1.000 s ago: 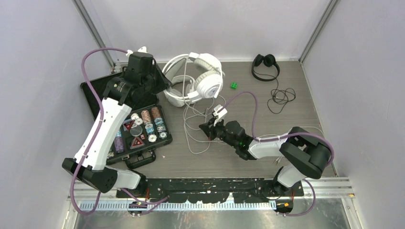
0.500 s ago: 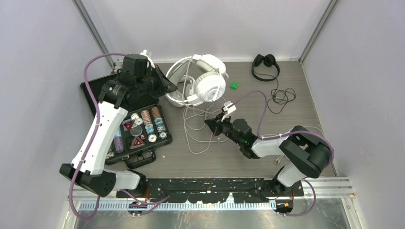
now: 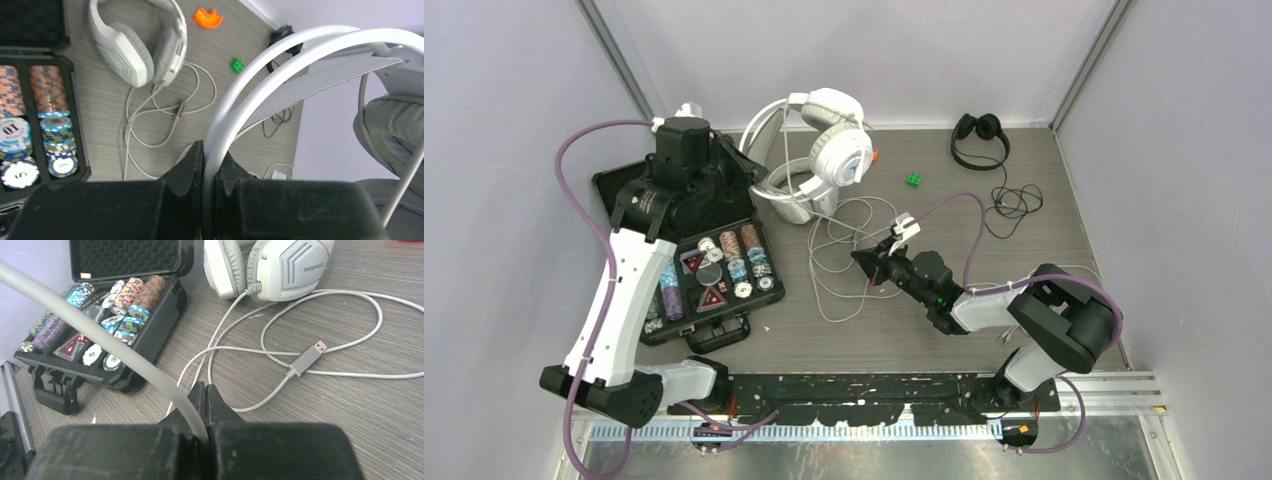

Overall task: Wrap the headphones
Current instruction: Wrap the headphones cable around the headphones.

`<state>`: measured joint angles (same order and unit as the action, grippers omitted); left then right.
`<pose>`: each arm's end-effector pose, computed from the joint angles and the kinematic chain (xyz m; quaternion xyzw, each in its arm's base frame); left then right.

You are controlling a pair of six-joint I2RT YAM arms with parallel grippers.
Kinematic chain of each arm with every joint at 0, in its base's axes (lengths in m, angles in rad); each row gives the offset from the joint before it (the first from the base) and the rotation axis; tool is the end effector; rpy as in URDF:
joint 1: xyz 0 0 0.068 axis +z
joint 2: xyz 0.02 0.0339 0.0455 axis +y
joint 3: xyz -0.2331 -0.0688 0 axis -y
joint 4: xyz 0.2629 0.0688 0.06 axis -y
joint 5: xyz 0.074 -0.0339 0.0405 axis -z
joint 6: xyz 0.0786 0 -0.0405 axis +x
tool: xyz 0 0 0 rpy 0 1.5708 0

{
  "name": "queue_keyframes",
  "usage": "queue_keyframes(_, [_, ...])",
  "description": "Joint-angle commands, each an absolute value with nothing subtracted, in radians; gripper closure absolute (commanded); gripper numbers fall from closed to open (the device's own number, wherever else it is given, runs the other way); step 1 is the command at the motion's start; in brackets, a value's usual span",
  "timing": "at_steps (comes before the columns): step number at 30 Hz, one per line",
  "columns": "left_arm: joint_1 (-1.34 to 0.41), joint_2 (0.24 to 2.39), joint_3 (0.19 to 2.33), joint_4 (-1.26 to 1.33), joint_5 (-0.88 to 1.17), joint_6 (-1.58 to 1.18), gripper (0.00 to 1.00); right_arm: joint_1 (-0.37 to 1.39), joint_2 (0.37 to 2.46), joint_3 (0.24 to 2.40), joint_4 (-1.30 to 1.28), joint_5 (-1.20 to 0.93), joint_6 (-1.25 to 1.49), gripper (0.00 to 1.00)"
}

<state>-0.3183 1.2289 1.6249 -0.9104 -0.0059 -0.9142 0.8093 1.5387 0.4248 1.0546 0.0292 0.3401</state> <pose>0.2795 -0.0916 0.4148 -0.2550 0.8252 -0.2892 0.4127 0.2326 0.2406 0.1280 -0.1594 0.7101 0.3638 0.5814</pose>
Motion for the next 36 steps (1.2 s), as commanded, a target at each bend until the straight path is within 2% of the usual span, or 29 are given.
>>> queue_keyframes(1, [-0.313,1.212,1.699,-0.817,-0.128,-0.928,1.00,0.805,1.556,0.419,1.131,0.069,0.348,1.00])
queue_keyframes(7, [-0.309,1.234,1.705,-0.804,-0.224,-0.864,1.00,0.805,1.554,0.411,1.142,0.074,0.346,1.00])
queue_keyframes(20, [-0.285,1.253,1.720,-0.779,-0.282,-0.822,1.00,0.805,1.585,0.406,1.162,0.066,0.345,1.00])
queue_keyframes(24, [-0.269,1.248,1.722,-0.752,-0.107,-0.890,1.00,0.805,1.601,0.415,1.164,0.061,0.345,1.00])
queue_keyframes(28, [-0.269,1.254,1.723,-0.729,0.168,-0.924,1.00,0.803,1.611,0.430,1.166,0.060,0.349,1.00])
queue_keyframes(33, [-0.268,1.281,1.686,-0.783,0.463,-0.815,1.00,0.754,1.588,0.463,1.127,0.015,0.404,1.00])
queue_keyframes(36, [-0.268,1.286,1.632,-0.817,0.557,-0.735,1.00,0.731,1.564,0.495,1.054,-0.038,0.397,1.00])
